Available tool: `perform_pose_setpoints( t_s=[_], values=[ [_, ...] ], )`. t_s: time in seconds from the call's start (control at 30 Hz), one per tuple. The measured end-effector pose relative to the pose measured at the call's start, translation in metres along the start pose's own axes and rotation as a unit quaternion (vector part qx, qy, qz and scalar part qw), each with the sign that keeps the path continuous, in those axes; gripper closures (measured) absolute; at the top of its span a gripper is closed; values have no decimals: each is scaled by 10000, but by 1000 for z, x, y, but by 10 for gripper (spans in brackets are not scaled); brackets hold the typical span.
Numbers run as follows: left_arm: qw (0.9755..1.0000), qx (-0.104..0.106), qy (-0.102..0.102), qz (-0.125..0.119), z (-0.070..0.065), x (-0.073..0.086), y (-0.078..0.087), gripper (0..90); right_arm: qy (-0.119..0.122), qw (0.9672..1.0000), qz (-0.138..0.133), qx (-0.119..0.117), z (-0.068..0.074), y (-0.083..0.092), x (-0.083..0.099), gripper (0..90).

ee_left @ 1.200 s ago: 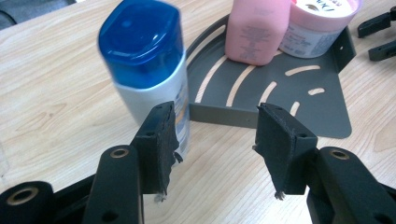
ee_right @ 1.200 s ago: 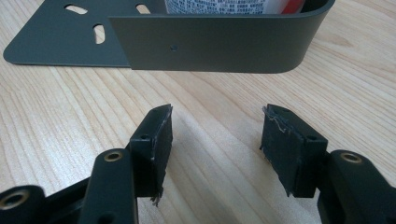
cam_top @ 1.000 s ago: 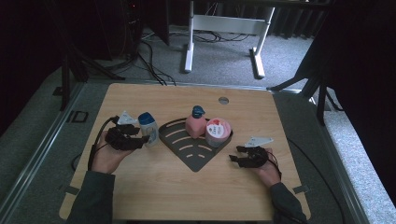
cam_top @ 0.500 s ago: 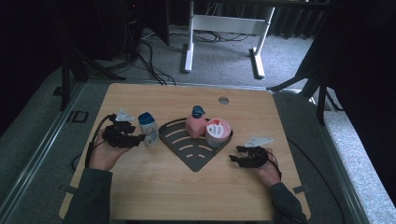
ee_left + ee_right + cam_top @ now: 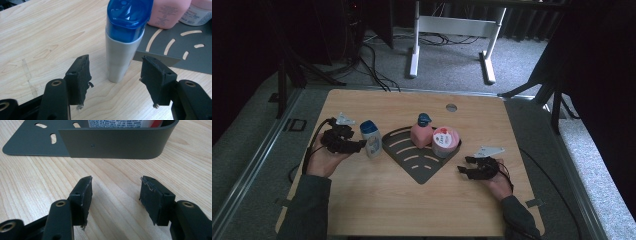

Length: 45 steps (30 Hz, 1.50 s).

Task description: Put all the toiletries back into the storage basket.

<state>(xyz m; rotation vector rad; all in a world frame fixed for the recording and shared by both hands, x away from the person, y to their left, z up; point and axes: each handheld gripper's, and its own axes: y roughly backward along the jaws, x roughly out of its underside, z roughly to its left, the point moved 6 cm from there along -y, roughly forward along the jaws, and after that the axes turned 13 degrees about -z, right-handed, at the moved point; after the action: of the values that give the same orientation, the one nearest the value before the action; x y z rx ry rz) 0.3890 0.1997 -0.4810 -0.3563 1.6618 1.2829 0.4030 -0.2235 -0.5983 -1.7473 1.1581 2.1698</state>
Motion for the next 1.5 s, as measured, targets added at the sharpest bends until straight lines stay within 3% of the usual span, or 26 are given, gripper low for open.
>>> perform_pose_setpoints(
  t_s=[0.4,1.5],
  values=[
    [9998,-38,-100,137,3,-6,-4,398,5,10000,-4,-1,0,0,0,430],
    [9978,123,-422,489,0,-23,-19,410,-9,10000,-3,-8,0,0,0,429]
  ],
)
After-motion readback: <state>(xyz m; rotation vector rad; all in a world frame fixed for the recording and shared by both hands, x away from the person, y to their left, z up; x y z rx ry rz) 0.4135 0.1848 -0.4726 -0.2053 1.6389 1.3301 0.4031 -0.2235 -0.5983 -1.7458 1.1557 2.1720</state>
